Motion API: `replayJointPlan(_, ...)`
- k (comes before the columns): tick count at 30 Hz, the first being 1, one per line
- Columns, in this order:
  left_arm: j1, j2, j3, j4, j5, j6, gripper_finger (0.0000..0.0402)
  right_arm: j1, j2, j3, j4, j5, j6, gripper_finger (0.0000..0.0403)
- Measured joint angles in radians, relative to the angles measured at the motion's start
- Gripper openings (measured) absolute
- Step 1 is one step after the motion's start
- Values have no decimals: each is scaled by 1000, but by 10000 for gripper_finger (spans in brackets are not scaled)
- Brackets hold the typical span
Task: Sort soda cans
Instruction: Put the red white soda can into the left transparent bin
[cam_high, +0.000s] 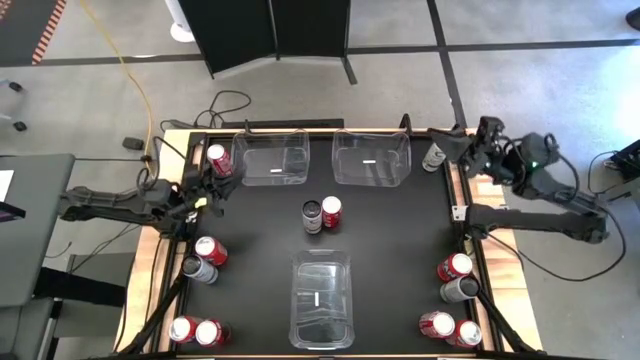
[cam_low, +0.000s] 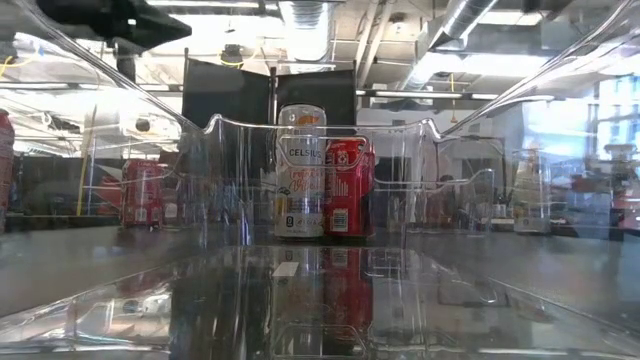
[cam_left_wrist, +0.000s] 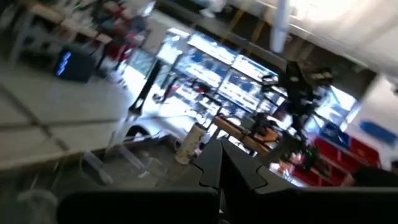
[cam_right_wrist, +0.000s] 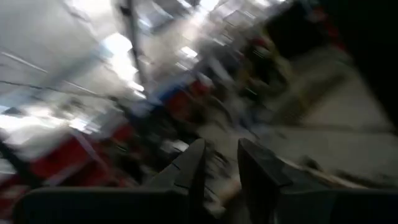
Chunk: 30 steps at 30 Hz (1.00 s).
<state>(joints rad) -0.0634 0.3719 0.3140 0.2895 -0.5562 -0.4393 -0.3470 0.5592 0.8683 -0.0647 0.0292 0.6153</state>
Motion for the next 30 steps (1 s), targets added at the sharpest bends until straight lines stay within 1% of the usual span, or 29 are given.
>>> replayJointPlan(2,9,41,33,-25,0,-39,0,-58,22,74,-205,0,-4,124)
replayJointPlan(4,14,77,64,-54,8,-41,0,-114,52,134,-347,1,-12,140)
replayJointPlan(6,14,106,105,-91,13,-34,0,-169,80,177,-440,2,-21,157)
replayJointPlan(9,14,141,167,-153,15,-15,0,-242,113,226,-513,2,-22,184)
replayJointPlan(13,14,159,270,-255,0,4,0,-289,150,253,-555,-20,6,212)
replayJointPlan(15,16,159,342,-358,-7,-9,0,-290,166,253,-561,-49,12,221)
replayJointPlan(17,25,164,433,-533,-8,-70,0,-282,181,253,-560,-76,12,226)
replayJointPlan(20,45,205,577,-822,-15,-142,0,-259,202,253,-559,-84,12,228)
replayJointPlan(23,71,276,700,-1041,-14,-213,0,-231,221,253,-552,-84,12,228)
replayJointPlan(25,91,326,763,-1104,-13,-249,1,-213,233,253,-552,-84,11,228)
replayJointPlan(27,107,372,815,-1111,0,-276,13,-194,240,253,-551,-84,7,228)
replayJointPlan(30,136,440,869,-1130,3,-241,55,-169,251,253,-549,-85,5,228)
